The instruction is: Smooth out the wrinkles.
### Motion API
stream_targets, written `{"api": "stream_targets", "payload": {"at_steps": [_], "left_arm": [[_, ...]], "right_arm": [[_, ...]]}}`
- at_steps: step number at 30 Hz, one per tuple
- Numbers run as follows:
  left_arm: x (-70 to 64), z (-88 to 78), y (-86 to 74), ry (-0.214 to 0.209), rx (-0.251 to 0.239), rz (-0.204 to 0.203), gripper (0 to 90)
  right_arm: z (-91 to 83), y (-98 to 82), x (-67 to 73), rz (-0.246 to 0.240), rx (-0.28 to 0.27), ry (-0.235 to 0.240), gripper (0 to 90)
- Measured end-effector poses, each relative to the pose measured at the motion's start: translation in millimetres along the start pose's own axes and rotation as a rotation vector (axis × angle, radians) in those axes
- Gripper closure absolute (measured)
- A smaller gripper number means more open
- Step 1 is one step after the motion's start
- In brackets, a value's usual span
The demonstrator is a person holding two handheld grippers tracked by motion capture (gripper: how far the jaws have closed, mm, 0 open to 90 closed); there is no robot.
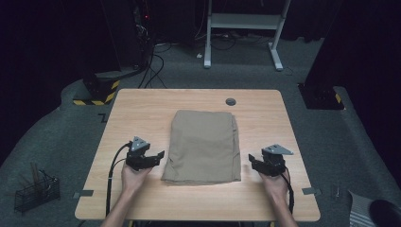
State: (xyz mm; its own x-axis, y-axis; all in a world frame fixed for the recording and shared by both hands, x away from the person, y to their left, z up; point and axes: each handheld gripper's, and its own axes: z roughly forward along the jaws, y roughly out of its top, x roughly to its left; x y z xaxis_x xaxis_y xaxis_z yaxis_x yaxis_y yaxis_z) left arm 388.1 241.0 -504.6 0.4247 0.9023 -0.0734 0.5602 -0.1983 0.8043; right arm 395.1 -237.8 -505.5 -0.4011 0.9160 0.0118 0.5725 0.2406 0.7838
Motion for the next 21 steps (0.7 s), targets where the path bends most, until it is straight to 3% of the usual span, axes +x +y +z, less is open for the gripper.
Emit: {"api": "stream_targets", "payload": {"at_steps": [11, 21], "left_arm": [[25.0, -10.1, -20.2, 0.089, 0.026, -0.034, 26.9], [36.7, -8.9, -31.1, 0.167, 0.045, -0.059, 27.6]], "right_arm": [[-8.2, -14.6, -23.5, 0.043, 0.009, -0.072, 38.4], [-3.4, -21.7, -35.3, 0.07, 0.052, -0.119, 38.5]]}}
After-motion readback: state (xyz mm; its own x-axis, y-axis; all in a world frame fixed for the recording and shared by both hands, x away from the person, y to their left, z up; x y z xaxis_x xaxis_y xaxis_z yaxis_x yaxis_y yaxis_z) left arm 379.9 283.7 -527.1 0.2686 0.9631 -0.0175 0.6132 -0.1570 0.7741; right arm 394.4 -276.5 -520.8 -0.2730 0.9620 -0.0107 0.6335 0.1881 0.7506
